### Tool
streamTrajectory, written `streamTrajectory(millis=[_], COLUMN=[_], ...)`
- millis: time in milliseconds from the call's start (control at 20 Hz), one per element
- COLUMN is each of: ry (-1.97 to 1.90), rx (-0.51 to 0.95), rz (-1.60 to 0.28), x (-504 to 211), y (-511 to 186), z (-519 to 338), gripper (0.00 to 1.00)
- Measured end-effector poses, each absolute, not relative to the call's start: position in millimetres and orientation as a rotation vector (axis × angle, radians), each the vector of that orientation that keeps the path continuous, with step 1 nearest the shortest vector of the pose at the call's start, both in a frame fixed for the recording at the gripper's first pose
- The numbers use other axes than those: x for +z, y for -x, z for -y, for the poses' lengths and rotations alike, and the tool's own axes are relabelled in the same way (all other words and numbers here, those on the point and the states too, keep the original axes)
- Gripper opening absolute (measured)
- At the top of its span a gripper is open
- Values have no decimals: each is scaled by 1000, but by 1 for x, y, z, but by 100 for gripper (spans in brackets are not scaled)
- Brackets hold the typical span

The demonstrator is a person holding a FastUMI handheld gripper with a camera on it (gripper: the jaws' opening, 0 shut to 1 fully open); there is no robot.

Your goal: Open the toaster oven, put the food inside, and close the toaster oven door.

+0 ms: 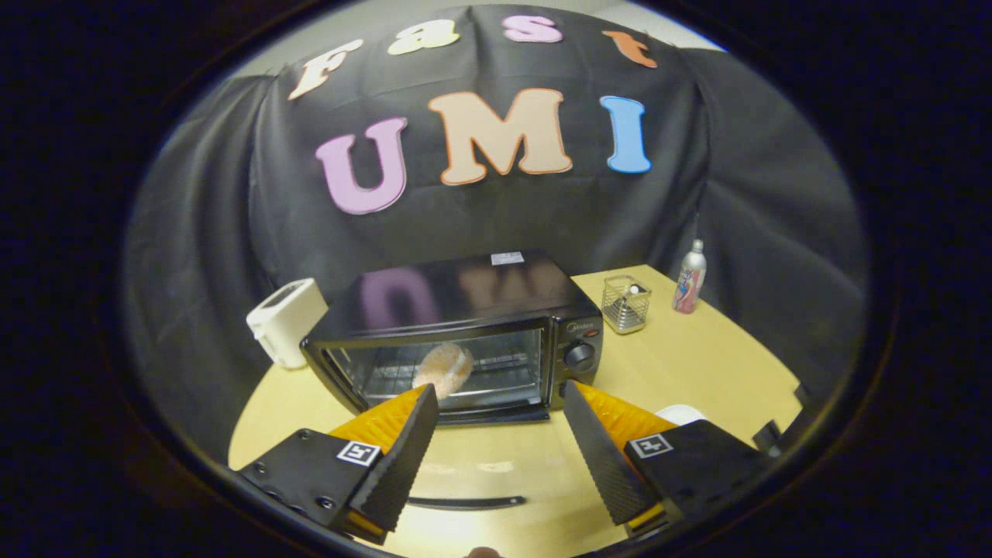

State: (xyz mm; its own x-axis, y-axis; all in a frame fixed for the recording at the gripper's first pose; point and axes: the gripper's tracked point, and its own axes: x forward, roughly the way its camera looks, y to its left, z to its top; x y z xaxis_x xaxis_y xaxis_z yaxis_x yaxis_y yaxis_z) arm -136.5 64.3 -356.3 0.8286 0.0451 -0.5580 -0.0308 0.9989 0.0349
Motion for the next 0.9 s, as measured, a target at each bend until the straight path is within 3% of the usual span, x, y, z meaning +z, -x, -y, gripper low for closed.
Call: streamTrajectory(millis=[900], ry=[72], rx=[169], rz=[-926], x=[-493], y=[262], z=[-96], gripper=[100])
